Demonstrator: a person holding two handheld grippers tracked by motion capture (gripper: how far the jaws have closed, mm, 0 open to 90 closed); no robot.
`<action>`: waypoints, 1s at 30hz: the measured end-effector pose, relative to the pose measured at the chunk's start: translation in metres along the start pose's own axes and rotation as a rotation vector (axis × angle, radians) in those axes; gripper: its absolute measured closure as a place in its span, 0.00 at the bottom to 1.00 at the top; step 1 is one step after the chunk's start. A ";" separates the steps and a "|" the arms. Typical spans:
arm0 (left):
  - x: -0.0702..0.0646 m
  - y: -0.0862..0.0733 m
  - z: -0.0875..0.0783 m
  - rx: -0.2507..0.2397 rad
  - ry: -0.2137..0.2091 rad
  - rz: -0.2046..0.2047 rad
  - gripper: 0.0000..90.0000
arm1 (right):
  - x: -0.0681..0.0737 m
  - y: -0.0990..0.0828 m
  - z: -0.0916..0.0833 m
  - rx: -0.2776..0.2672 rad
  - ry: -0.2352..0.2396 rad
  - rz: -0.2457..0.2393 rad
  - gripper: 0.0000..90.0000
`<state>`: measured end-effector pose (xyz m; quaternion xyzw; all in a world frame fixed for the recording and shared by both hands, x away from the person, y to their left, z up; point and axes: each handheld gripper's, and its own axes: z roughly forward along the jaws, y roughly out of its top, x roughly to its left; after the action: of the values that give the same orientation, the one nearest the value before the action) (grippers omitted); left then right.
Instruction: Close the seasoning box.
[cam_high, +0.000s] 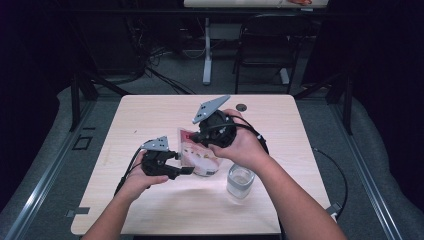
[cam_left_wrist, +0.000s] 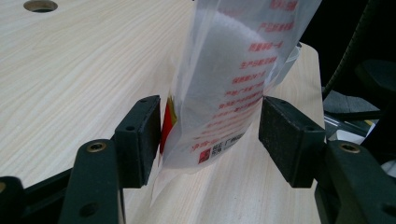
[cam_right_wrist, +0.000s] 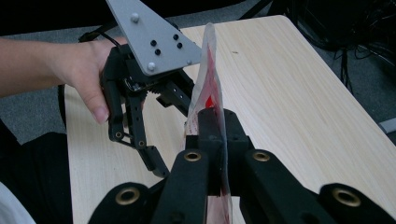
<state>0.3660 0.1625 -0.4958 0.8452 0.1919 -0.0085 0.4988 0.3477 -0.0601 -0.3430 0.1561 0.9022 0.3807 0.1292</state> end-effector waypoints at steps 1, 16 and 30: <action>0.000 0.000 0.000 0.000 0.000 0.000 0.44 | 0.000 0.000 0.000 0.000 0.000 0.000 1.00; 0.005 -0.008 0.004 -0.006 -0.013 -0.004 0.43 | 0.005 0.008 0.003 -0.004 0.003 -0.017 1.00; 0.005 -0.013 0.006 0.020 -0.009 0.023 0.52 | 0.005 0.011 -0.001 -0.025 0.004 -0.022 1.00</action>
<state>0.3673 0.1642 -0.5105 0.8523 0.1798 -0.0083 0.4911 0.3445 -0.0515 -0.3355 0.1437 0.8993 0.3909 0.1335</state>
